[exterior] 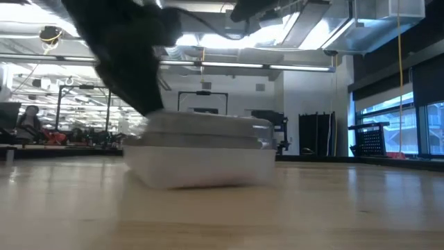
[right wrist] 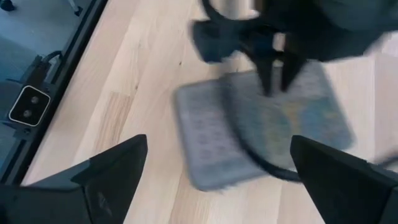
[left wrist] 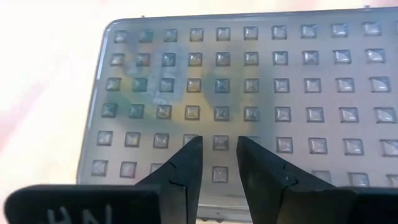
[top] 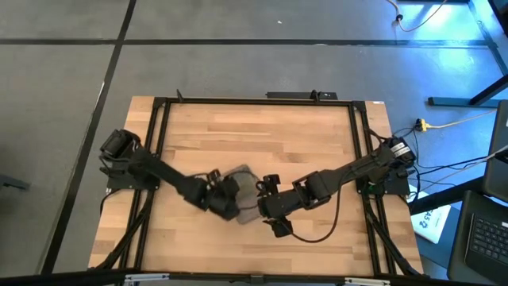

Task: Pack school essentials
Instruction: Close the supply box

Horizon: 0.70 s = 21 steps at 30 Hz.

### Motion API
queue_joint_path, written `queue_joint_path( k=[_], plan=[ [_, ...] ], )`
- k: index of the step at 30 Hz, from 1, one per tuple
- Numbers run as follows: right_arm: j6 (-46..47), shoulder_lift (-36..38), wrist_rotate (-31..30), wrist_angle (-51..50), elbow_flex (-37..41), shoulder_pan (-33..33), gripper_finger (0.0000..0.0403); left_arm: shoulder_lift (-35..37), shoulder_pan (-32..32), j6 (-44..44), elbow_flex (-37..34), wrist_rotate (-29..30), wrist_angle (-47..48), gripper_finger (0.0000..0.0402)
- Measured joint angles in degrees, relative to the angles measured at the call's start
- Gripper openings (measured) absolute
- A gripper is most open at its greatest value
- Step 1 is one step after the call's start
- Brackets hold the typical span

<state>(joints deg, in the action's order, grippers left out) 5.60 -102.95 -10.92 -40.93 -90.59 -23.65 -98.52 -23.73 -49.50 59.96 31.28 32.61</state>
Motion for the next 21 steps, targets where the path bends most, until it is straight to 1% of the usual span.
queue_joint_path(
  k=[3, 6, 12, 14, 16, 19, 21],
  plan=[
    [0.23, -0.01, -0.19, 0.22, 0.00, -0.46, 0.0397, 0.00, 3.50, 3.44, -0.02, 1.72, -0.02, 0.0096],
    [1.60, -0.01, -0.35, -0.01, 0.00, -0.60, 0.0397, 0.40, 5.76, 7.23, -0.03, 1.94, -0.10, 0.0096],
    [1.84, -0.01, -1.02, 0.31, 0.00, -0.58, 0.0397, 5.73, 6.22, 11.70, -0.38, 1.22, 1.15, 0.0096],
    [1.77, -0.01, -3.64, 0.52, -0.07, -0.62, 0.0397, 7.93, 6.06, 12.99, -0.33, 1.16, 1.83, 0.0096],
    [1.60, 0.07, -6.80, 0.56, -0.07, -0.70, 0.0397, 9.95, 6.08, 13.27, -0.33, -0.19, 3.69, 0.0096],
    [1.68, 0.77, -10.44, 0.57, -0.07, -0.90, 0.0397, 12.88, 6.09, 12.76, -0.24, -3.62, 6.39, 0.0096],
    [1.63, 0.94, -12.65, 0.30, 0.02, -1.06, 0.0397, 14.58, 5.70, 12.21, -0.15, -7.19, 8.92, 0.0096]
  ],
)
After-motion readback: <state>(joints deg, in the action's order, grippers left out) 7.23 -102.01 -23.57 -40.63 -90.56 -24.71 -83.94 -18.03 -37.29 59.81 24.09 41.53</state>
